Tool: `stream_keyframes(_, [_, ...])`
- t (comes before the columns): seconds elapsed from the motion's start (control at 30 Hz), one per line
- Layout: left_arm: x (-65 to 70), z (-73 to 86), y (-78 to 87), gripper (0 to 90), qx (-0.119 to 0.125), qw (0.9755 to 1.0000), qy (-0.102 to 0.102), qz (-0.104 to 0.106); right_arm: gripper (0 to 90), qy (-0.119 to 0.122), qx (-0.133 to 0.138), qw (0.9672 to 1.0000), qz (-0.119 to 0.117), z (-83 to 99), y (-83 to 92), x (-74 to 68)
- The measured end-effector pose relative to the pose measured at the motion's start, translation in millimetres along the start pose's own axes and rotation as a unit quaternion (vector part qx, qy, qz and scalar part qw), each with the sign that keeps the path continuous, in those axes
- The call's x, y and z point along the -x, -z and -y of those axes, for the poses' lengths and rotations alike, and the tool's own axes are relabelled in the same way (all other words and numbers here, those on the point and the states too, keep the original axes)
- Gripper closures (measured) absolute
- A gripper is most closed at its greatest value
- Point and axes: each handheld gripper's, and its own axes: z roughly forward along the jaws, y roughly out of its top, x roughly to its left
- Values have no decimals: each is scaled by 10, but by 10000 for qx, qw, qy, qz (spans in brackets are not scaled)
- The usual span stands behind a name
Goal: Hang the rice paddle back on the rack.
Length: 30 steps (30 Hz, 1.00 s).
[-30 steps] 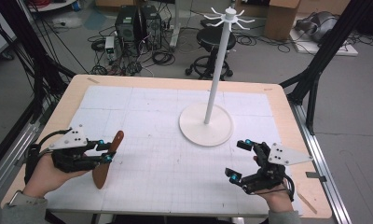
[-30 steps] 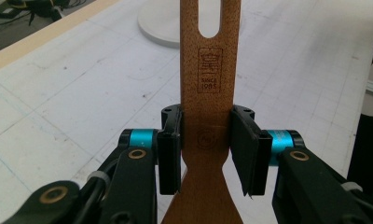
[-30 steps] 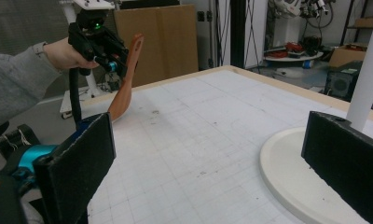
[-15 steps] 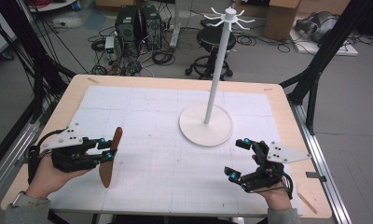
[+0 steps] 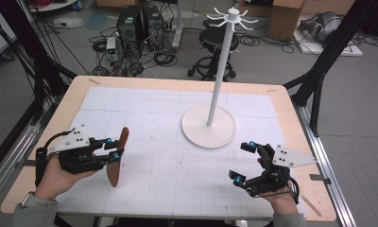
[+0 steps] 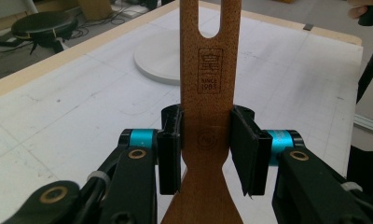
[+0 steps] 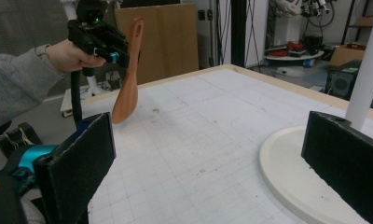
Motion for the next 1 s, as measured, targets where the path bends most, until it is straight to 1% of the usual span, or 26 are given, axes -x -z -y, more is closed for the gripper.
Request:
stream_keyframes(0.03, [2,-10,-4,651,36,10000,4,21,18,-42,-8,10000,7,2,7,-6])
stream_keyframes(0.07, [4,-21,-9,651,71,10000,43,48,18,1,9,10000,16,7,9,1])
stream_keyframes(0.13, [-6,-46,-10,651,106,9999,82,87,18,-31,-36,10000,23,25,9,2])
stream_keyframes(0.17, [-16,-63,-7,651,130,9998,138,119,18,-69,-62,9999,50,37,9,4])
stream_keyframes(0.2, [-18,-74,-5,651,171,9997,162,116,18,-42,-49,10000,59,51,4,18])
stream_keyframes(0.23, [-24,-96,-4,651,191,9997,135,121,18,-76,-59,9999,52,61,1,20])
stream_keyframes(0.27, [-24,-112,-13,651,210,9996,157,114,18,-99,-87,9999,65,74,-1,27])
stream_keyframes(0.33, [-22,-138,-35,651,180,9997,130,127,18,-126,-115,9998,48,83,-4,24])
stream_keyframes(0.43, [-16,-191,-87,651,94,9998,105,111,18,-96,-58,9999,59,71,6,26])
stream_keyframes(0.47, [-19,-211,-104,651,72,9998,95,133,18,-90,-37,9999,55,66,12,26])
stream_keyframes(0.53, [-30,-245,-149,651,-11,9996,163,222,18,-116,-19,9999,69,61,22,23])
stream_keyframes(0.6, [-39,-278,-195,651,-99,9997,127,162,18,-106,-16,9999,94,61,31,29])
stream_keyframes(0.63, [-48,-293,-214,651,-135,9997,128,173,18,-108,1,9999,120,63,39,35])
stream_keyframes(0.73, [-74,-343,-261,651,-112,9997,154,180,18,-142,36,9998,139,72,68,53])
stream_keyframes(0.8, [-92,-384,-272,651,-43,9997,188,168,17,-157,42,9998,148,80,90,64])
stream_keyframes(0.83, [-96,-405,-276,651,37,9995,220,206,18,-186,64,9997,167,83,102,67])
stream_keyframes(0.87, [-93,-427,-281,651,77,9995,206,231,18,-207,86,9996,175,88,111,67])
stream_keyframes(0.9, [-75,-455,-301,651,108,9996,149,191,18,-228,118,9995,172,91,116,64])
stream_keyframes(1.0, [-55,-513,-350,651,65,9998,70,196,18,-217,119,9996,143,91,112,57])
